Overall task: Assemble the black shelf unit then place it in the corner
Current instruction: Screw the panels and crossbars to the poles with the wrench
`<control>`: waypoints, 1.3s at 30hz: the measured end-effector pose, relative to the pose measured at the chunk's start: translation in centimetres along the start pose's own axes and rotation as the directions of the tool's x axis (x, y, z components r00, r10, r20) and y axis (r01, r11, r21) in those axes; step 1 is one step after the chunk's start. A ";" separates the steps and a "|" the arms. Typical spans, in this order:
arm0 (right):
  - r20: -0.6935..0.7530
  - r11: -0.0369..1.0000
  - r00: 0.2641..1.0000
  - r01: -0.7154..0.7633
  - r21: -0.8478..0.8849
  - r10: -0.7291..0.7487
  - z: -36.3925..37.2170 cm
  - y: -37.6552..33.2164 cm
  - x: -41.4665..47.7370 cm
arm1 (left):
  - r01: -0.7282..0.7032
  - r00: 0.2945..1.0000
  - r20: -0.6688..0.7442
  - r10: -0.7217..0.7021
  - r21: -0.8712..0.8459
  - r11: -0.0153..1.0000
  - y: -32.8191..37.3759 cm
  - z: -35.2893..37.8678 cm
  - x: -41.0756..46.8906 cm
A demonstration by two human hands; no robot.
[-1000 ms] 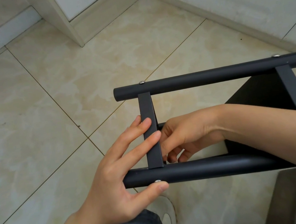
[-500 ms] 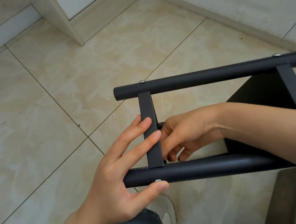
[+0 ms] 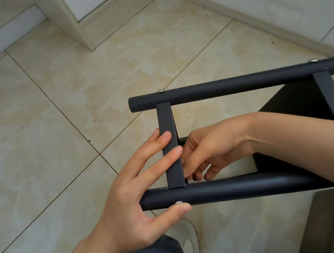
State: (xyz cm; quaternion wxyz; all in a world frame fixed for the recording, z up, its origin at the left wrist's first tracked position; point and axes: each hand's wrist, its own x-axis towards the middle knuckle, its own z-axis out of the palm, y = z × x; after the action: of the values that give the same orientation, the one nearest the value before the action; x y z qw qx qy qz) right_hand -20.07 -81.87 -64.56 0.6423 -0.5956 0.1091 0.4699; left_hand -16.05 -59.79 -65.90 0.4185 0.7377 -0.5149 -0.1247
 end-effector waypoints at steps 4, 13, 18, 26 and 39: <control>-0.027 1.000 1.000 -0.007 -0.026 0.006 0.2 0.0 0.3 | 0.001 1.000 0.002 -0.001 0.004 1.000 0.0 0.0 0.1; 0.001 1.000 1.000 -0.007 -0.025 0.007 0.0 -0.2 -0.1 | -0.006 1.000 0.002 0.006 0.009 1.000 0.0 0.0 0.0; -0.028 0.999 1.000 -0.010 -0.034 0.009 0.4 0.0 0.5 | -0.017 1.000 0.002 0.017 0.015 1.000 0.0 0.0 0.1; 0.006 0.999 1.000 -0.008 -0.037 0.008 0.1 -0.2 -0.1 | -0.014 1.000 -0.002 0.014 0.008 1.000 -0.1 0.0 0.1; -0.015 0.999 1.000 0.003 -0.035 -0.004 0.1 -0.2 -0.1 | -0.012 1.000 0.001 0.012 0.015 1.000 0.0 0.0 0.3</control>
State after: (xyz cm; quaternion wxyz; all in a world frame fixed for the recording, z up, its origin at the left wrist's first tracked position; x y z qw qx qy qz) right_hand -20.05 -81.80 -64.34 0.6319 -0.6103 0.1046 0.4661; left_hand -15.92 -60.05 -65.78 0.4136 0.7376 -0.5203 -0.1188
